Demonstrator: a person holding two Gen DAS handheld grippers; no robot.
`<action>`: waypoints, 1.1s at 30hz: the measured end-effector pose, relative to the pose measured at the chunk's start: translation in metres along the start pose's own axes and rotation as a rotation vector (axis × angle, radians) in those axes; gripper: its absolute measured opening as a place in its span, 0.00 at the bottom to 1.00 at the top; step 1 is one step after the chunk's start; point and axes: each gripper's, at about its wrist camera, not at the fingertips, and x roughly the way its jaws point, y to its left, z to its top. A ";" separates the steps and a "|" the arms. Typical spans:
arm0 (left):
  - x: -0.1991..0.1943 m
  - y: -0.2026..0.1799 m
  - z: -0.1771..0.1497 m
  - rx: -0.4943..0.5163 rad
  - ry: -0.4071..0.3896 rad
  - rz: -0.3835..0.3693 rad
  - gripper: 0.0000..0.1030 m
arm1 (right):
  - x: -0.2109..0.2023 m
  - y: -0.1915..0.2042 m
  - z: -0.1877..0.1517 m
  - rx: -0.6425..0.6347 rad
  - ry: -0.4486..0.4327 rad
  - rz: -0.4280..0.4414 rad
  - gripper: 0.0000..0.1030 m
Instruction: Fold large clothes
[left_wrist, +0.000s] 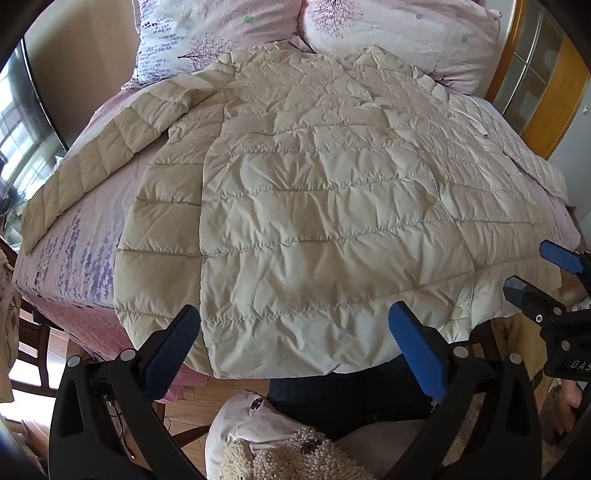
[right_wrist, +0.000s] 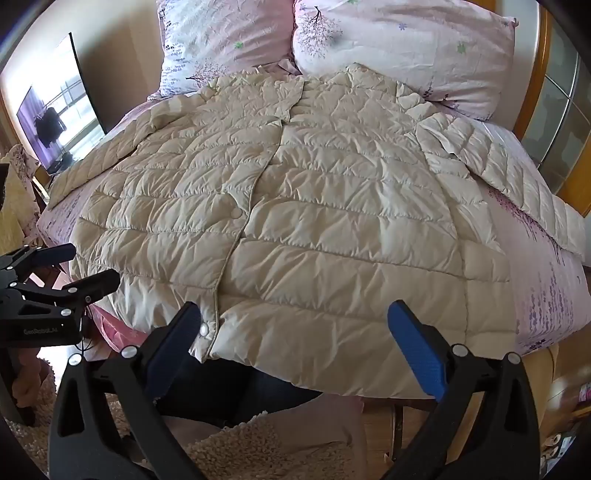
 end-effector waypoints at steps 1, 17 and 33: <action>0.000 0.000 0.000 0.001 0.000 0.001 0.99 | 0.000 0.000 0.000 0.000 0.001 0.000 0.98; 0.000 0.000 0.000 0.001 -0.001 0.002 0.99 | 0.001 0.000 -0.001 0.004 0.002 0.005 0.98; 0.000 0.000 0.000 0.001 -0.002 0.003 0.99 | 0.002 -0.001 0.000 0.010 0.002 0.015 0.98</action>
